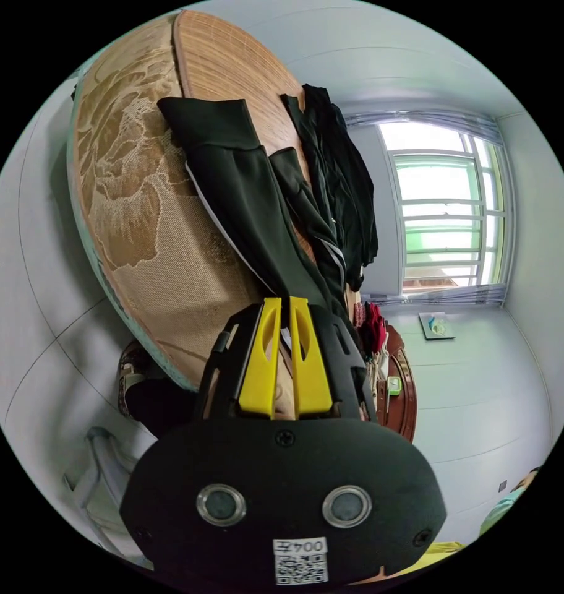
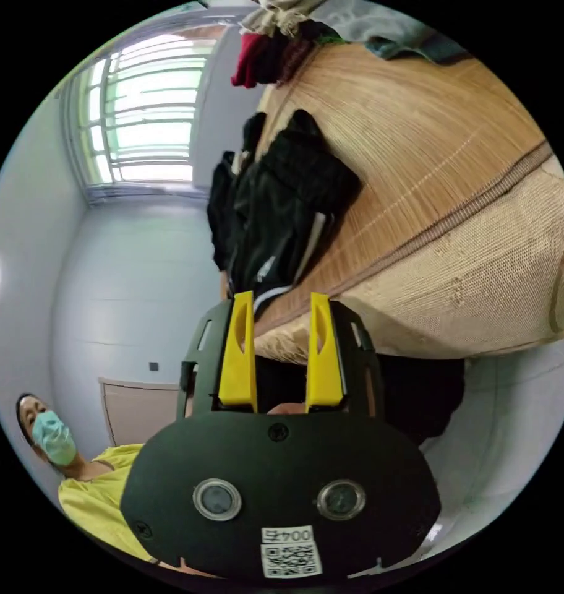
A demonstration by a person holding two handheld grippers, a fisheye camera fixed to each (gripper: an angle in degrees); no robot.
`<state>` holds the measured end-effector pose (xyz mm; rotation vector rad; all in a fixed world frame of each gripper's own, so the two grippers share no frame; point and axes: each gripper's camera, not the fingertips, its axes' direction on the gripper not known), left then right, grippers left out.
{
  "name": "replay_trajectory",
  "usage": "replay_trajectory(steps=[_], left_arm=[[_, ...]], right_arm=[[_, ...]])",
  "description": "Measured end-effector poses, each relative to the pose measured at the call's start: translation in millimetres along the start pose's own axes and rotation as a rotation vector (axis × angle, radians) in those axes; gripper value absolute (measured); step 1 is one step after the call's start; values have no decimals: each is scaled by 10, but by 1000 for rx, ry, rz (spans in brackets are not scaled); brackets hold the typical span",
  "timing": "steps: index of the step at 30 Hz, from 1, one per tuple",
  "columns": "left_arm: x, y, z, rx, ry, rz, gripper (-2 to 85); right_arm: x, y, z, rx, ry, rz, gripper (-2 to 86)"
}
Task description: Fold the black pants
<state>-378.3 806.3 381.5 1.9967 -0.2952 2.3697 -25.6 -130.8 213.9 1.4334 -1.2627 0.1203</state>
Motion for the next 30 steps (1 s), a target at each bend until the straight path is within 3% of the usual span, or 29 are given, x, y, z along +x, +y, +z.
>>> replay_trajectory(steps=[9,15,21,24,27,30], left_arm=[[66,-78,-1,7,-1,-1,30],[219,-147,19,-21,-18,32,30],[452,-44,325,-205,-44,140,31],[419,193,588,-312,-48,146,32],[340,384,714,-345,76,125,33],[425,457,619,-317,104,164,38]], right_arm=[[277,-676,-109,128,-50,215,197],[268,-978,129,131,53,290,72],[-552,-974,-153,68,526,-20,64],[-553,-872,-162,-24,760,-39,71],[-410,-711,-49,-129,905,3,90],[-627,-452,32,-41,1017,-55,109]])
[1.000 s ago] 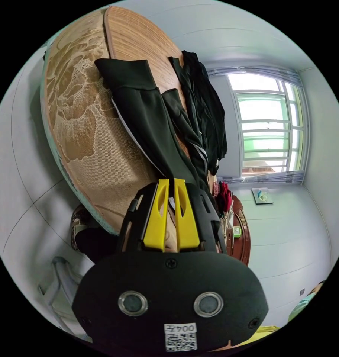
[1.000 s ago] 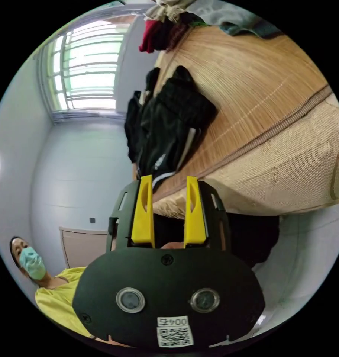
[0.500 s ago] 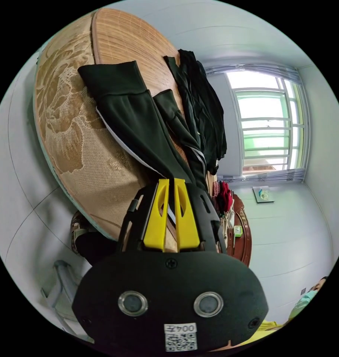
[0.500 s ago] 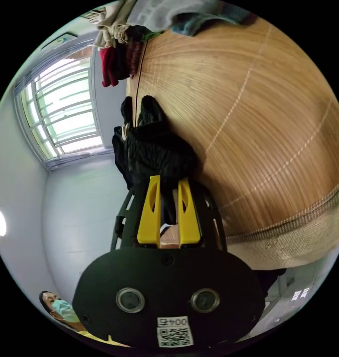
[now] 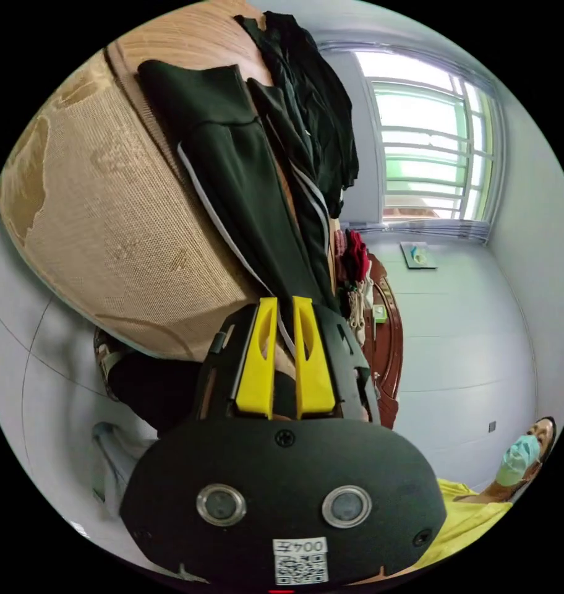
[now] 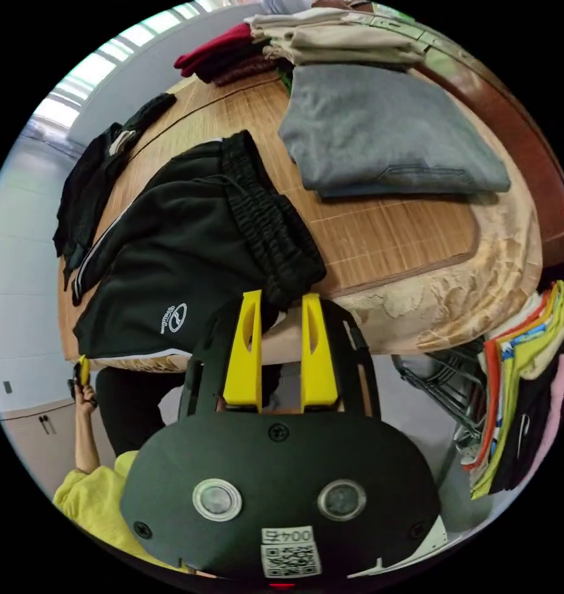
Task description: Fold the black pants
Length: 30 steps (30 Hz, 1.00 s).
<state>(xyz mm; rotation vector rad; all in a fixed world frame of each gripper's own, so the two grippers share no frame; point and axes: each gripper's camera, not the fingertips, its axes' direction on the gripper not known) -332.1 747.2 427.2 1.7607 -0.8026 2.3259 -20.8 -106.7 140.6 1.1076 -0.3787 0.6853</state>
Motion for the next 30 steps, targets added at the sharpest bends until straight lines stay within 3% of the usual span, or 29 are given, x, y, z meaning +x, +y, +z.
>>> replay_trajectory(steps=[7,11,14,17,22,30], left_arm=[[710,-136,-303,69,-213,259,51],[1114,-370,-139,26,-368,410,59],[1422,-603,126,-13,-446,519,72],[1717,-858,443,-51,-498,623,91],[2253,-1227,1309,-169,-723,874,131],[2738,-1536,2895,-501,-1092,1153,158]], right_arm=[[-903,483,-292,305,464,32,94],[-1252,552,-359,339,446,-44,69],[-1327,611,-632,449,505,40,71],[-1177,690,-928,530,410,130,67],[-1427,619,-350,205,-199,-268,51],[-2175,327,1009,-135,-88,-404,47]])
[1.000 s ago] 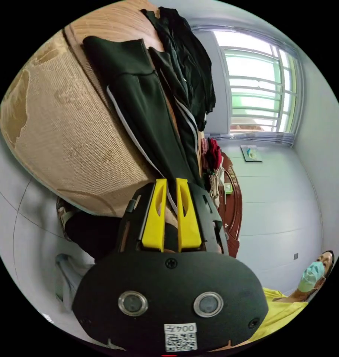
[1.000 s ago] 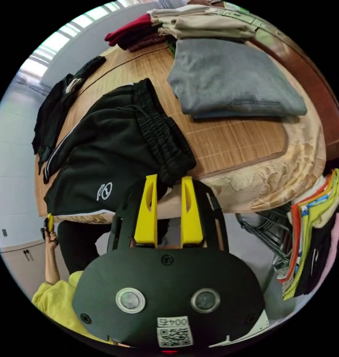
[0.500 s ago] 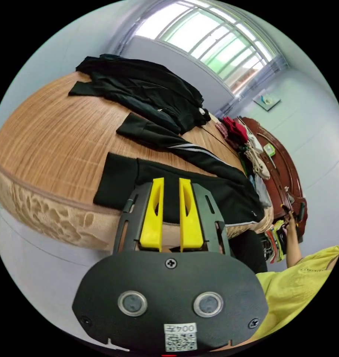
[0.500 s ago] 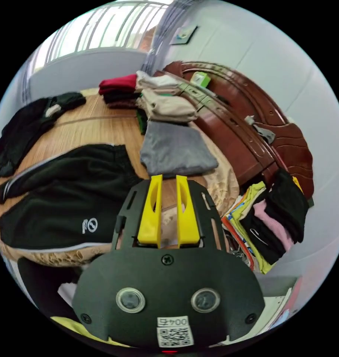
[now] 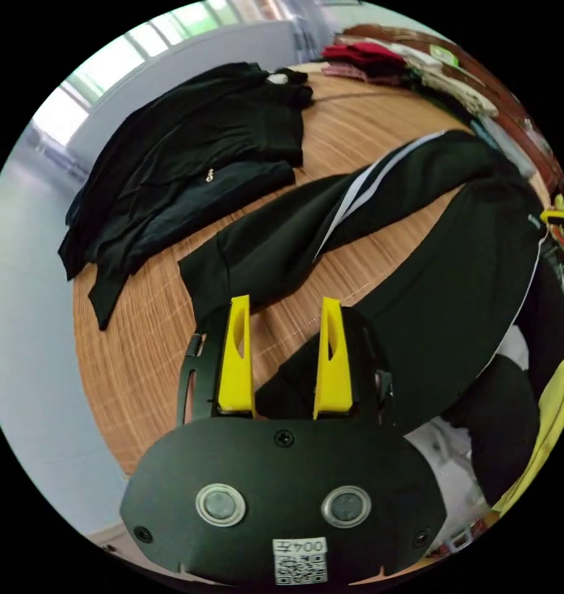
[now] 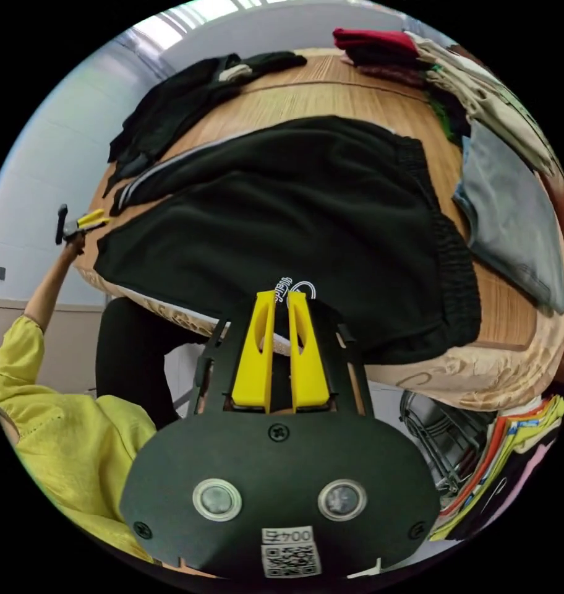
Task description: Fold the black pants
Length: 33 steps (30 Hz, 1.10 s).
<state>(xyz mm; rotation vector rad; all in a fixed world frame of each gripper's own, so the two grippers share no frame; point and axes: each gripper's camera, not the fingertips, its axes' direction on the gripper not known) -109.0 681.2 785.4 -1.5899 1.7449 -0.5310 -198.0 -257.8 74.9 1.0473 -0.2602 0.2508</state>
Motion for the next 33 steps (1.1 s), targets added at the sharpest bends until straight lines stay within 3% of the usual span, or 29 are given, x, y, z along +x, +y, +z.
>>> replay_trajectory(steps=[4,12,14,19,21,26,29,33], left_arm=[[159,-604,141,-77,-85,95,165],[230,-1380,4,-169,-139,150,44],[170,-1543,-241,-187,-88,185,37],[-253,-2125,-1151,-320,282,266,29],[-376,-2340,-1333,-354,345,279,28],[-689,-2825,-1059,-522,425,201,24],[-841,-2930,-499,-659,360,99,20],[-1073,-2861,-123,-665,3,-65,16]], right_arm=[[-122,-272,418,-179,160,-40,21],[-60,-344,516,-162,140,-8,7],[-38,-338,524,-153,132,-5,6],[-46,-385,566,-155,157,-19,5],[-36,-401,574,-149,156,-18,5],[16,-416,582,-130,143,-9,7],[34,-412,586,-121,146,-15,8],[66,-419,586,-117,146,-20,9]])
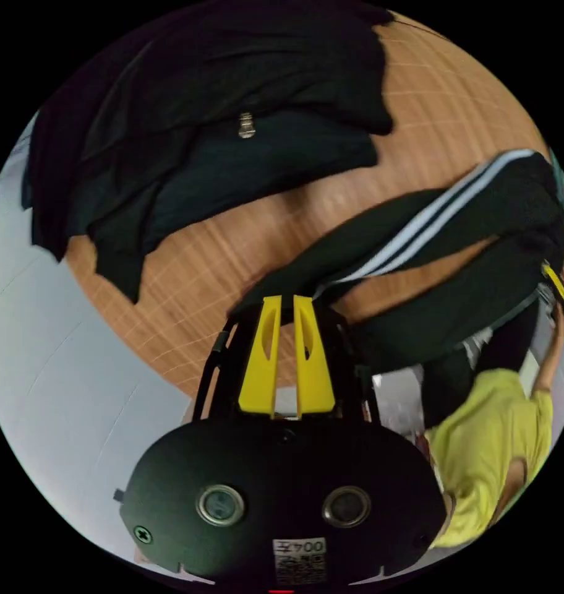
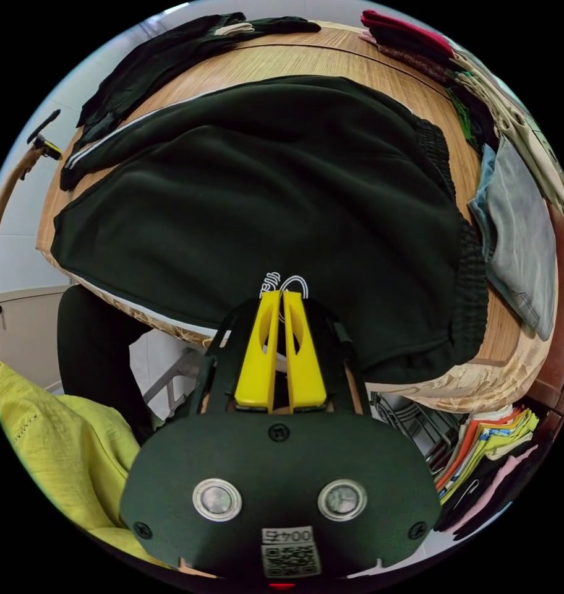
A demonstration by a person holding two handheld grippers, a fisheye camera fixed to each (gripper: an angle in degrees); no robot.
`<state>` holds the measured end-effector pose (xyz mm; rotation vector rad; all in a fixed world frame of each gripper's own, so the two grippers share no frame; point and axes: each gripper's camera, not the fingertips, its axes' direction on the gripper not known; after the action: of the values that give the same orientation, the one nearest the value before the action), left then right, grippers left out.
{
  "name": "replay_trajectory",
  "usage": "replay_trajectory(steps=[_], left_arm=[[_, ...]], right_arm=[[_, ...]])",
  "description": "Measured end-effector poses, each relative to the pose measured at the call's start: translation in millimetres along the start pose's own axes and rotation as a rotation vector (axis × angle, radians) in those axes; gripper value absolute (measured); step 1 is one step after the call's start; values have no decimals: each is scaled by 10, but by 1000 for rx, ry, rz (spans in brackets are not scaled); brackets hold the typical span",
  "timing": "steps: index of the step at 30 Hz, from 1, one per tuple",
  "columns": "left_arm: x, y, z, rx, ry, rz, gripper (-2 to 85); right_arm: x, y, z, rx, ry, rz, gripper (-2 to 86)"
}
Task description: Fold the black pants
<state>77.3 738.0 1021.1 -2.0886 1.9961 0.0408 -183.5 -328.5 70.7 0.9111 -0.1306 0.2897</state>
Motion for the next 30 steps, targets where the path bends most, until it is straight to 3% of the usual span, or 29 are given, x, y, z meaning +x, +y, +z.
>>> replay_trajectory(steps=[3,5,11,16,18,21,26,30], left_arm=[[-71,203,27,140,-195,-134,16],[-79,425,71,257,-190,-151,17],[-144,1044,847,402,88,-192,65],[-357,1308,1611,564,540,-362,144],[-333,1275,1735,569,543,-366,139],[-293,1247,1823,519,355,-367,102],[-452,1535,1892,566,414,-399,86],[-282,2075,1766,730,461,-309,90]], right_arm=[[30,-12,-1,1,-6,2,9],[46,-16,-3,4,-9,6,9],[63,-9,-12,19,2,24,6],[19,-29,-20,10,48,9,7],[9,-38,-24,5,60,5,7],[-3,-32,-30,7,76,-2,10],[-5,85,-63,80,83,-13,21],[31,263,-437,191,75,-30,74]])
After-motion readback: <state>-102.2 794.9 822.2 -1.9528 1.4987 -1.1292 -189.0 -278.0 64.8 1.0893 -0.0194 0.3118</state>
